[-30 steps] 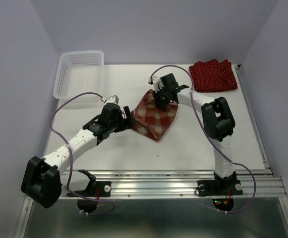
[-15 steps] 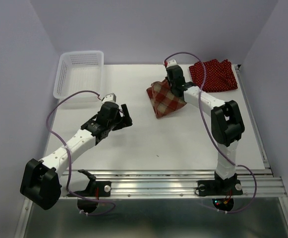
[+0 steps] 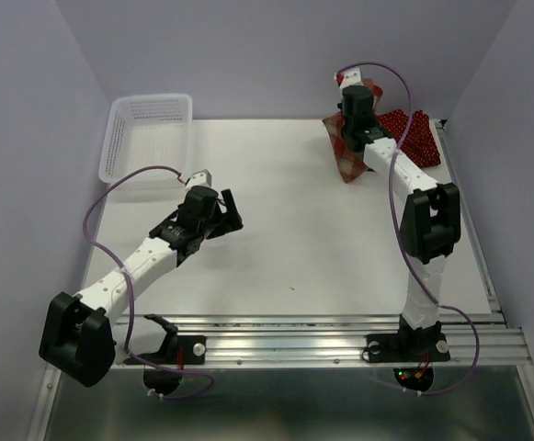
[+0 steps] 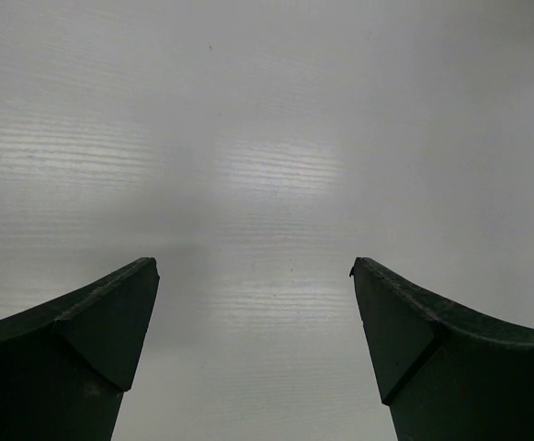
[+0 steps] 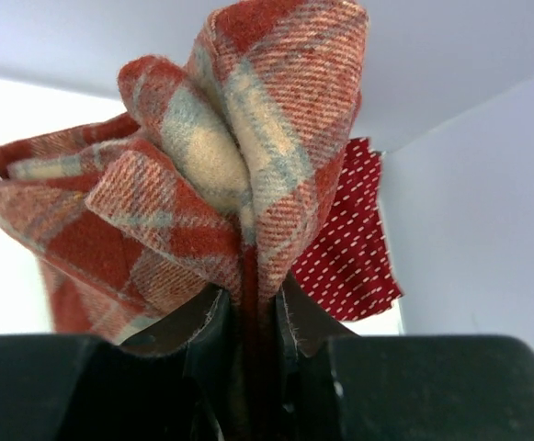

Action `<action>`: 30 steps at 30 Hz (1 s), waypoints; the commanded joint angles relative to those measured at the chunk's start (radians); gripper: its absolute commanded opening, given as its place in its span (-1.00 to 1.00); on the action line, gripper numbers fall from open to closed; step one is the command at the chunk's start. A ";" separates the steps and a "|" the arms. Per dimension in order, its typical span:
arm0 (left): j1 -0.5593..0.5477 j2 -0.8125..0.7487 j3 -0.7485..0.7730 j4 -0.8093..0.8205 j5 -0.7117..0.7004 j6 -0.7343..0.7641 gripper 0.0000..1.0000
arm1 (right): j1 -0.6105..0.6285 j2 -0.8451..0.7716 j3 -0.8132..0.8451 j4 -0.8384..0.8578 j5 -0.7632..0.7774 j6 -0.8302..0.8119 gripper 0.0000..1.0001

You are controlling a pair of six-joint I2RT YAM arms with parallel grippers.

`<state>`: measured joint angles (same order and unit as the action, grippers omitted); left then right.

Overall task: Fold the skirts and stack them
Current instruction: Neatly place the folded skirt to the corner

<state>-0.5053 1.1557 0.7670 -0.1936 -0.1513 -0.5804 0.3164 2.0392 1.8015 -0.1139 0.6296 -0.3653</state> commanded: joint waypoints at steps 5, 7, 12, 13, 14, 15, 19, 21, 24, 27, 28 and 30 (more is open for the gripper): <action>0.014 0.032 0.063 0.046 -0.028 0.013 0.97 | -0.062 0.070 0.195 0.103 -0.013 -0.121 -0.99; 0.014 0.038 0.069 0.048 -0.028 0.013 0.97 | -0.074 0.084 0.223 0.103 -0.011 -0.138 -0.99; 0.017 0.056 0.080 0.049 -0.028 0.010 0.97 | -0.094 0.102 0.283 0.103 -0.016 -0.133 -0.99; 0.019 0.058 0.083 0.054 -0.027 0.010 0.97 | -0.094 0.102 0.298 0.103 -0.018 -0.130 -0.99; 0.019 0.064 0.084 0.056 -0.027 0.010 0.97 | -0.094 0.101 0.305 0.103 -0.019 -0.129 -0.99; 0.019 0.065 0.089 0.059 -0.027 0.010 0.97 | -0.103 0.102 0.309 0.103 -0.024 -0.129 -0.99; 0.021 0.081 0.101 0.063 -0.025 0.010 0.97 | -0.112 0.102 0.315 0.103 -0.030 -0.130 -0.99; 0.021 0.091 0.106 0.068 -0.022 0.008 0.97 | -0.122 0.101 0.302 0.103 -0.034 -0.124 -0.99; 0.021 0.107 0.112 0.069 -0.016 0.010 0.97 | -0.143 0.105 0.291 0.103 -0.031 -0.110 -0.99; 0.022 0.125 0.123 0.069 -0.013 0.008 0.97 | -0.164 0.105 0.283 0.097 -0.048 -0.089 -0.99; 0.022 0.137 0.130 0.068 -0.011 0.010 0.97 | -0.165 0.108 0.283 0.091 -0.054 -0.086 -0.99; 0.022 0.148 0.138 0.065 -0.008 0.010 0.97 | -0.175 0.116 0.283 0.091 -0.054 -0.083 -0.99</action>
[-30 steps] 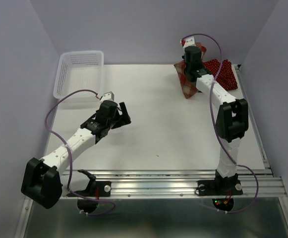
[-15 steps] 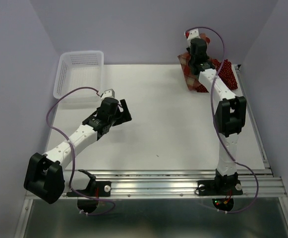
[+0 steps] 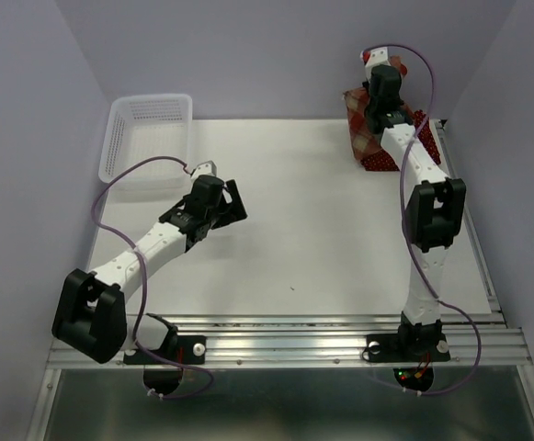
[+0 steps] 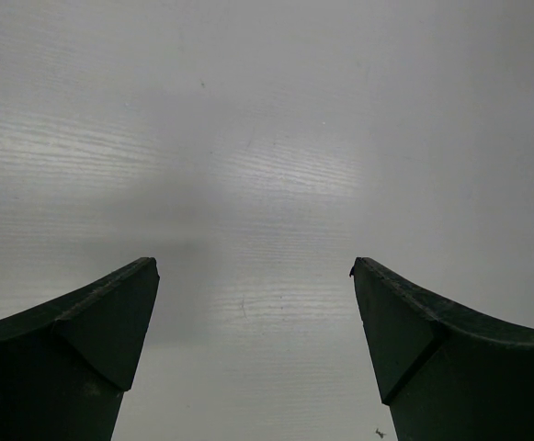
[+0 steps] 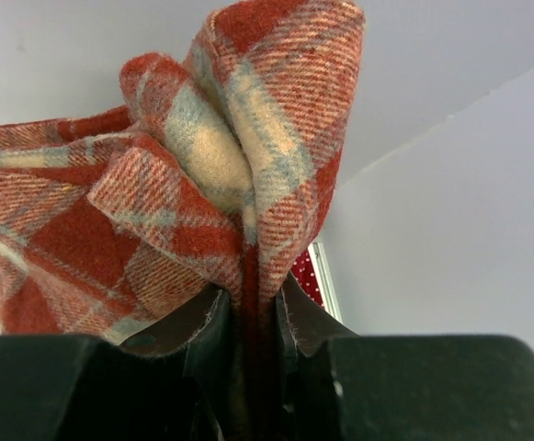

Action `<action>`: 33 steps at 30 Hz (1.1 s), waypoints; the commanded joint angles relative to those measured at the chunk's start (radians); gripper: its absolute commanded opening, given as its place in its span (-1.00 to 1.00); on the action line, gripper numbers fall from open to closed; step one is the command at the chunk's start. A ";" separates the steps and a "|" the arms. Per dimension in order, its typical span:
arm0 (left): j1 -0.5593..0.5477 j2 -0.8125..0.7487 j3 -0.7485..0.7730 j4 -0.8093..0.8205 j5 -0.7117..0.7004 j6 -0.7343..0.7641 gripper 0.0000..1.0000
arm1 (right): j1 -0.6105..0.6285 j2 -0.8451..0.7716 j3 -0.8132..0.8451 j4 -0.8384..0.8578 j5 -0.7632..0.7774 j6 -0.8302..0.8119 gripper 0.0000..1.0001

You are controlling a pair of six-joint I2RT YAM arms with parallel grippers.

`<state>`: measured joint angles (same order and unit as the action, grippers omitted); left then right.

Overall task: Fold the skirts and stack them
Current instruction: Neatly place the folded skirt to the corner

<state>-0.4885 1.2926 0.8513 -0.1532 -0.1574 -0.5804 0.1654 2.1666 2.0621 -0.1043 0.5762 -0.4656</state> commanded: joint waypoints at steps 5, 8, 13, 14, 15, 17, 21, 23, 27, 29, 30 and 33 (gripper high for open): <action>0.005 0.043 0.086 0.006 0.013 0.008 0.97 | -0.084 0.025 0.024 0.071 -0.096 0.033 -0.99; 0.007 0.063 0.112 -0.014 0.016 0.008 0.97 | -0.122 0.051 0.024 0.061 -0.124 0.051 -0.99; 0.008 0.120 0.176 -0.087 0.019 0.014 0.97 | -0.185 0.110 0.038 0.057 -0.261 0.107 -0.99; 0.008 0.131 0.184 -0.097 0.019 0.014 0.97 | -0.194 0.124 0.046 0.058 -0.281 0.110 -0.99; 0.008 0.148 0.192 -0.104 0.021 0.011 0.97 | -0.214 0.152 0.052 0.060 -0.298 0.120 -0.98; 0.007 0.163 0.210 -0.117 0.030 0.011 0.97 | -0.233 0.185 0.092 0.060 -0.332 0.133 -0.93; 0.010 0.201 0.239 -0.137 0.045 0.010 0.97 | -0.280 0.278 0.156 0.063 -0.391 0.162 -0.69; 0.010 0.215 0.255 -0.149 0.047 0.007 0.97 | -0.294 0.305 0.194 0.063 -0.403 0.170 -0.53; 0.010 0.246 0.279 -0.166 0.053 0.004 0.97 | -0.314 0.335 0.213 0.092 -0.434 0.194 0.50; 0.008 0.249 0.290 -0.171 0.052 0.005 0.97 | -0.314 0.314 0.208 0.091 -0.420 0.197 0.99; 0.010 0.248 0.292 -0.171 0.050 0.005 0.97 | -0.314 0.300 0.187 0.091 -0.415 0.209 1.00; 0.010 0.238 0.296 -0.161 0.047 0.011 0.97 | -0.314 0.211 0.136 0.077 -0.385 0.232 1.00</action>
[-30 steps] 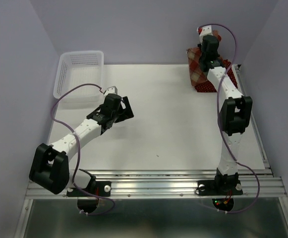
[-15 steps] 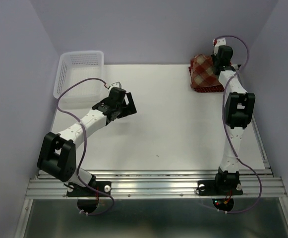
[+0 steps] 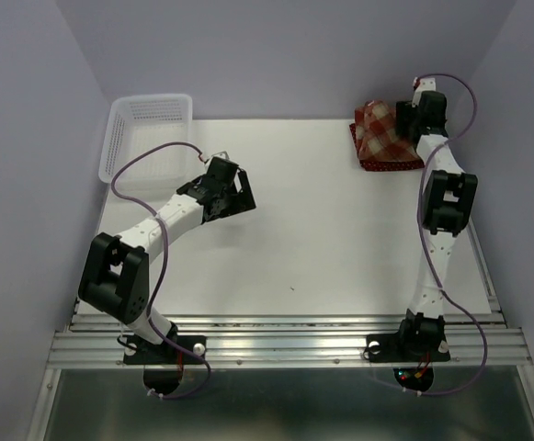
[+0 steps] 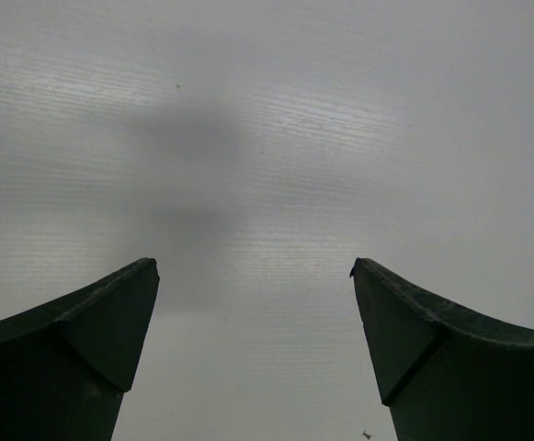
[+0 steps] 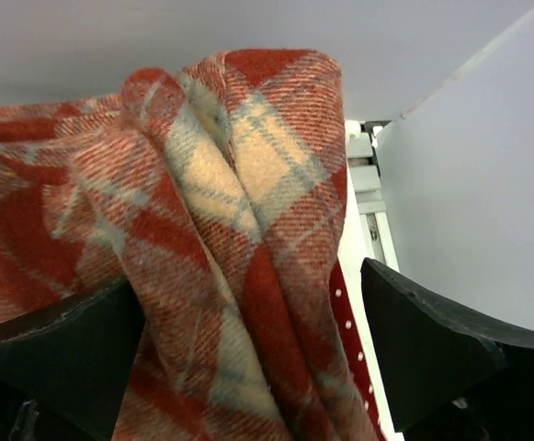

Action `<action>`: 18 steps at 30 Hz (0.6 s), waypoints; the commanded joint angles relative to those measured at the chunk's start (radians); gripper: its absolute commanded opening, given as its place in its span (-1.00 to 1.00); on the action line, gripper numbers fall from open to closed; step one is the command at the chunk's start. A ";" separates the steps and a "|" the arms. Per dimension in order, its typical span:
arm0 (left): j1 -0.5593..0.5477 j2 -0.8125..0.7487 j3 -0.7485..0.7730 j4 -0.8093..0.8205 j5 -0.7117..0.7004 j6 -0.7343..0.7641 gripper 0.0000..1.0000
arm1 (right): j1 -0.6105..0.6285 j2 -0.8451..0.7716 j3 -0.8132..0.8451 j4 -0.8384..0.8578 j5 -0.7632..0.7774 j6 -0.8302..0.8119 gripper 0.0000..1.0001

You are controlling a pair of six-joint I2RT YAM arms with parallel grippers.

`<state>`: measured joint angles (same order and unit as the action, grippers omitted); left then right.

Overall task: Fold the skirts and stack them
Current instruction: Neatly place the folded skirt to the corner

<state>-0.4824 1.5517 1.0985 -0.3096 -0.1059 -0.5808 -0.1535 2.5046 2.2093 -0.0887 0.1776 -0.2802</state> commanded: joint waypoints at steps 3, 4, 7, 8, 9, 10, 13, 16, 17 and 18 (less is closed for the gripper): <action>0.004 -0.025 0.054 0.000 -0.002 0.021 0.97 | 0.005 -0.202 0.029 -0.028 0.069 0.117 1.00; 0.004 -0.027 0.054 0.004 0.000 0.025 0.97 | 0.005 -0.220 0.050 -0.081 0.101 0.139 1.00; 0.002 -0.027 0.055 0.018 0.005 0.035 0.97 | 0.005 -0.315 0.009 -0.150 0.108 0.202 1.00; 0.004 -0.025 0.052 0.021 0.011 0.041 0.97 | 0.005 -0.341 -0.017 -0.157 0.093 0.208 1.00; 0.004 -0.024 0.051 0.026 0.012 0.045 0.97 | 0.005 -0.369 -0.048 -0.161 0.071 0.210 1.00; 0.004 -0.024 0.047 0.030 0.018 0.047 0.97 | 0.005 -0.412 -0.101 -0.167 0.031 0.226 1.00; 0.004 -0.022 0.035 0.046 0.028 0.055 0.97 | 0.005 -0.455 -0.154 -0.192 -0.138 0.237 1.00; 0.002 -0.019 0.026 0.052 0.035 0.061 0.97 | 0.005 -0.425 -0.149 -0.238 -0.327 0.263 1.00; 0.002 -0.019 0.024 0.050 0.035 0.062 0.97 | 0.005 -0.406 -0.132 -0.255 -0.361 0.271 1.00; 0.002 -0.019 0.023 0.050 0.035 0.064 0.97 | 0.005 -0.385 -0.079 -0.275 -0.401 0.277 1.00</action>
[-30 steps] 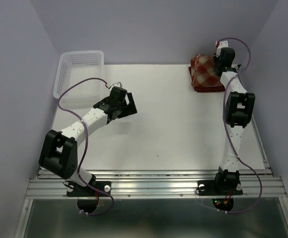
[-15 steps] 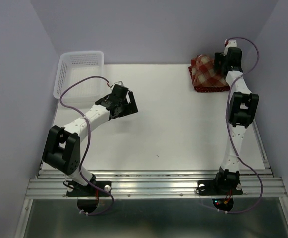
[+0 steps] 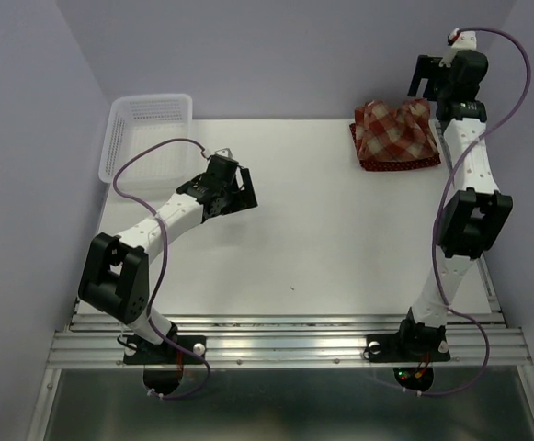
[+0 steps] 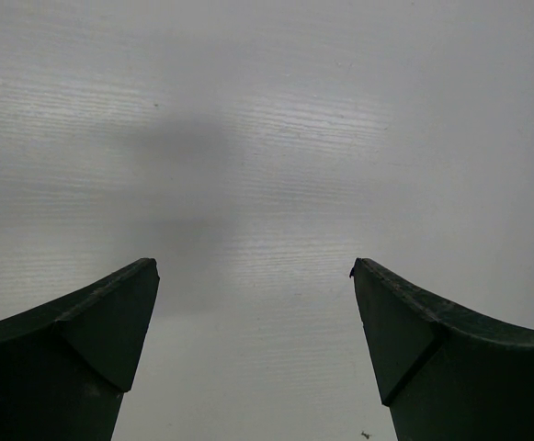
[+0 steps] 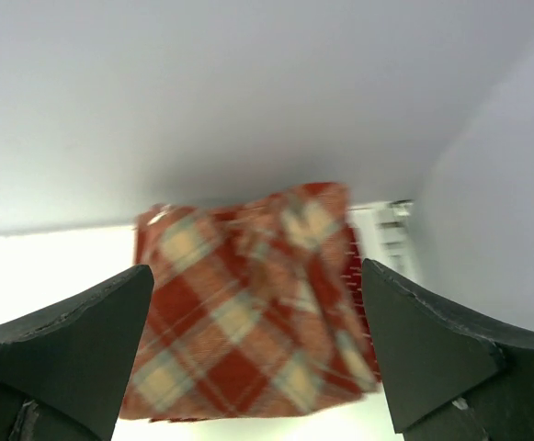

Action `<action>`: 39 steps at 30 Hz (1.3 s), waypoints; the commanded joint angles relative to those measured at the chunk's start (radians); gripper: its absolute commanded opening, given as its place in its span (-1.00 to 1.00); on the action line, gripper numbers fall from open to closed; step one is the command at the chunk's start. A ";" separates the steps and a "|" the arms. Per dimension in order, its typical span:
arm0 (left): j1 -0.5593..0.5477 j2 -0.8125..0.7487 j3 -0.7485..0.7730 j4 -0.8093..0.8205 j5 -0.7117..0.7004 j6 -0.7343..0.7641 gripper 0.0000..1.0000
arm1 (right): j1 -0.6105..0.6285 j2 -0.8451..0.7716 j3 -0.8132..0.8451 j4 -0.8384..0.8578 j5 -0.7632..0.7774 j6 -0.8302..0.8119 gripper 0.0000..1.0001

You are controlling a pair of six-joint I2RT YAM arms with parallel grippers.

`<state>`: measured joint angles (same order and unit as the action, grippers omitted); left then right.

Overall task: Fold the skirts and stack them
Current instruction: Neatly place the folded skirt to the corner

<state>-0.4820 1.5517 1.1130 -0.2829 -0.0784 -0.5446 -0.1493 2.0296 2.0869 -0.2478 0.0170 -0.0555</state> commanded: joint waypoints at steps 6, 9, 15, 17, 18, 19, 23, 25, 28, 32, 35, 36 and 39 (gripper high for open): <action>0.002 -0.022 -0.002 0.022 0.009 0.026 0.97 | 0.001 0.259 0.215 -0.179 -0.367 0.112 1.00; 0.003 -0.021 -0.013 0.021 0.012 0.021 0.97 | 0.001 0.306 0.268 -0.148 -0.384 0.111 1.00; 0.003 0.008 -0.033 0.019 0.034 0.000 0.97 | 0.001 0.425 0.360 -0.068 -0.229 0.108 1.00; 0.003 0.015 -0.027 0.013 0.035 -0.002 0.97 | 0.001 0.437 0.346 -0.044 -0.172 0.088 1.00; 0.002 0.015 -0.027 0.014 0.037 -0.003 0.97 | 0.001 0.439 0.337 -0.035 -0.160 0.080 1.00; 0.003 0.016 -0.024 0.017 0.042 -0.008 0.97 | 0.001 0.445 0.331 -0.027 -0.144 0.068 1.00; 0.003 0.028 -0.015 0.016 0.060 -0.015 0.97 | -0.010 0.475 0.329 -0.025 -0.112 0.037 1.00; 0.003 0.028 -0.009 0.004 0.060 -0.014 0.97 | -0.022 0.488 0.334 -0.025 -0.115 0.040 1.00; 0.002 0.030 0.007 -0.013 0.049 -0.002 0.97 | -0.045 0.524 0.340 -0.025 -0.144 0.055 1.00; 0.003 0.027 0.011 -0.025 0.043 0.003 0.97 | -0.090 0.586 0.358 -0.025 -0.167 0.132 1.00; 0.003 0.024 0.005 -0.035 0.042 0.005 0.97 | -0.114 0.626 0.364 -0.025 -0.093 0.177 1.00; 0.002 0.018 0.002 -0.039 0.042 0.005 0.97 | -0.114 0.633 0.364 -0.021 -0.069 0.199 1.00; 0.003 0.002 -0.015 -0.041 0.042 0.006 0.97 | -0.154 0.652 0.369 -0.001 -0.041 0.273 1.00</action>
<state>-0.4820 1.5864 1.0889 -0.3080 -0.0280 -0.5541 -0.2459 2.6530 2.4145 -0.2745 -0.1184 0.1131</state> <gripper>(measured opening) 0.985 0.995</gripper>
